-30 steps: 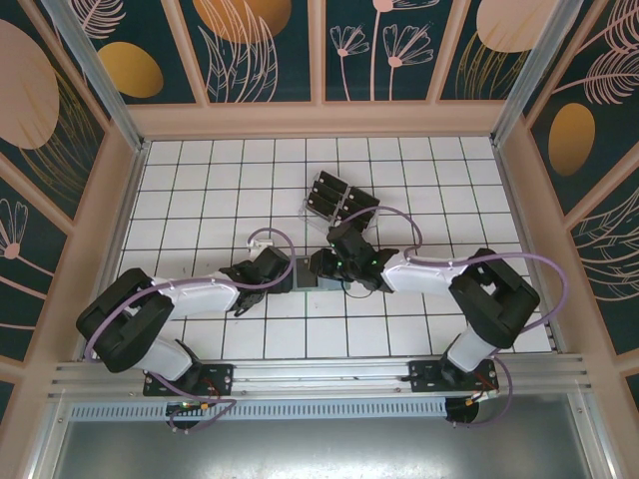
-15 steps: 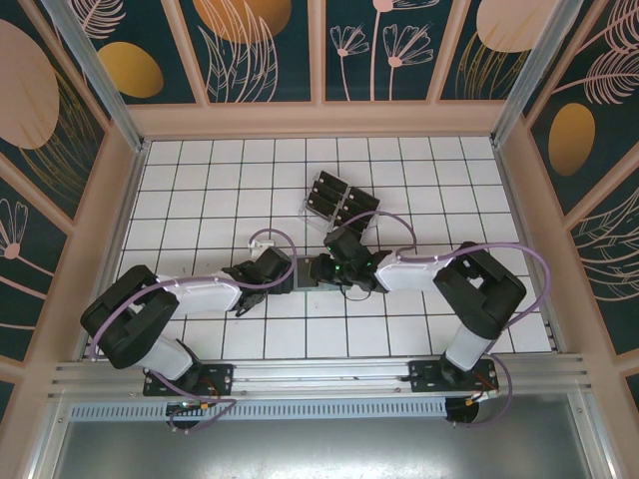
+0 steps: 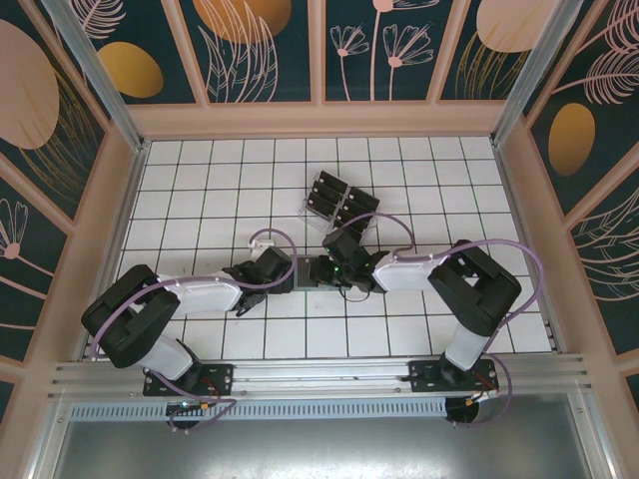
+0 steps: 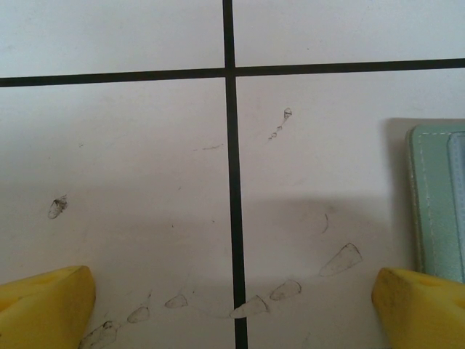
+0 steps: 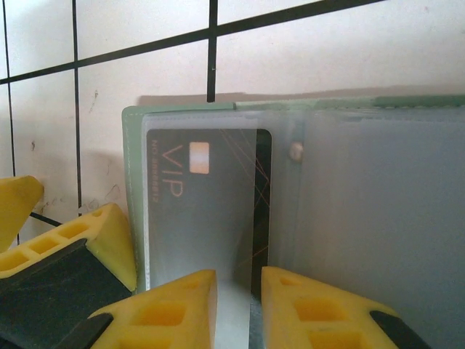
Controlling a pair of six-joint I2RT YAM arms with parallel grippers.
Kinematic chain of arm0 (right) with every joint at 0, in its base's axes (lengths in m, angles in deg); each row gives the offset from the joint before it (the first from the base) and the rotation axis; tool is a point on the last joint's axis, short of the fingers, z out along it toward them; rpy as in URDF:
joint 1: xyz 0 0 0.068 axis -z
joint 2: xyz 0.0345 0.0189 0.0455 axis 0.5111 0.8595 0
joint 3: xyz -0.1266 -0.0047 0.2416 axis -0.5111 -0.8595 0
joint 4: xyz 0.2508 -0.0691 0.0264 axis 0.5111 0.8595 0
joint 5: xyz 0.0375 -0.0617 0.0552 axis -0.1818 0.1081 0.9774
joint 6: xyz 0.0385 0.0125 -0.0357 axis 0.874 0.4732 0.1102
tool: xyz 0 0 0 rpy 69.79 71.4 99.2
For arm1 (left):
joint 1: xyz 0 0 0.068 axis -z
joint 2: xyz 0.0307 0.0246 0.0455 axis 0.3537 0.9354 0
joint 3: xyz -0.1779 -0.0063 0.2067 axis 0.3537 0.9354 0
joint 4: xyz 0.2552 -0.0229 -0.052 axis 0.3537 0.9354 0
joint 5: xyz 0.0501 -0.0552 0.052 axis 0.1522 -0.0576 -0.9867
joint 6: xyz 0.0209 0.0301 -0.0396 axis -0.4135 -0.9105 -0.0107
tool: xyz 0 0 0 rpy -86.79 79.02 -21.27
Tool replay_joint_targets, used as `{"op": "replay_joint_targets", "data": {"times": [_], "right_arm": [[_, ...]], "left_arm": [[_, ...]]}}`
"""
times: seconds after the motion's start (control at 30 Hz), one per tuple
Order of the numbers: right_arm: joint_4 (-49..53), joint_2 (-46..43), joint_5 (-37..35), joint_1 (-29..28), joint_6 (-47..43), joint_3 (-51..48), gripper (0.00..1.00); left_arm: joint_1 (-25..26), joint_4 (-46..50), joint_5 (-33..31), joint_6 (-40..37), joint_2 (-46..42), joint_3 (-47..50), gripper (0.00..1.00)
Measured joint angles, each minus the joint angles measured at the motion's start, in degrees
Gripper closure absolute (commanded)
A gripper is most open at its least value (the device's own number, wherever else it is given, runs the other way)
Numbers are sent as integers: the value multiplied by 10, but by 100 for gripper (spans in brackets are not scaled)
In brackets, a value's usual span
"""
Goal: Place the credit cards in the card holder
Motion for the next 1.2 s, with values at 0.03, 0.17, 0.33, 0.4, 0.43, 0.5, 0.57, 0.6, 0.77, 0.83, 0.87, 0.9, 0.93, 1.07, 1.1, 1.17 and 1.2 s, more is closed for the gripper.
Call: {"op": "replay_joint_targets", "data": {"times": [0.03, 0.17, 0.33, 0.4, 0.43, 0.5, 0.57, 0.6, 0.77, 0.83, 0.87, 0.9, 0.93, 1.07, 1.1, 1.17, 1.2], "right_arm": [[0, 1, 0, 0, 0, 0, 77], [-2, 3, 0, -1, 2, 0, 77], [-5, 5, 0, -3, 3, 1, 77], [-5, 5, 0, -4, 3, 2, 77], [-5, 5, 2, -4, 4, 3, 77], [-6, 5, 5, -5, 4, 5, 77], [-10, 5, 9, -8, 4, 7, 76], [-12, 5, 12, -9, 4, 7, 76], [-9, -11, 12, -11, 2, 7, 74], [0, -31, 7, -10, 0, 7, 70], [5, -45, 3, -9, -5, 7, 67], [9, -56, 0, -7, -9, 7, 64], [15, -70, -4, -4, -15, 7, 61], [45, -94, -31, 15, -47, 8, 55], [55, -94, -38, 19, -56, 8, 55], [80, -93, -49, 25, -74, 8, 55], [87, -92, -53, 26, -81, 8, 54]], "left_arm": [[0, -1, 0, 0, 0, 0, 2], [0, -2, 0, 0, 1, 0, 1], [0, -3, 0, 0, 1, 0, 1], [0, -3, 0, 0, 1, 0, 1], [0, -3, 0, 0, 1, 0, 1], [0, -3, 0, 0, 1, 0, 1], [0, -3, -1, 0, 1, 0, 2], [0, -3, -2, 0, 1, 0, 2], [0, 5, -2, 0, -7, 0, 1], [0, 16, -3, 0, -16, 0, 1], [0, 21, -3, 0, -22, 0, 1], [0, 27, -5, 0, -28, 0, 1], [0, 33, -7, 0, -37, 0, 2], [0, 51, -14, 2, -65, 0, 2], [0, 57, -15, 2, -69, -3, 1], [0, 65, -15, 3, -74, -8, 2], [0, 66, -14, 3, -76, -11, 2]]}}
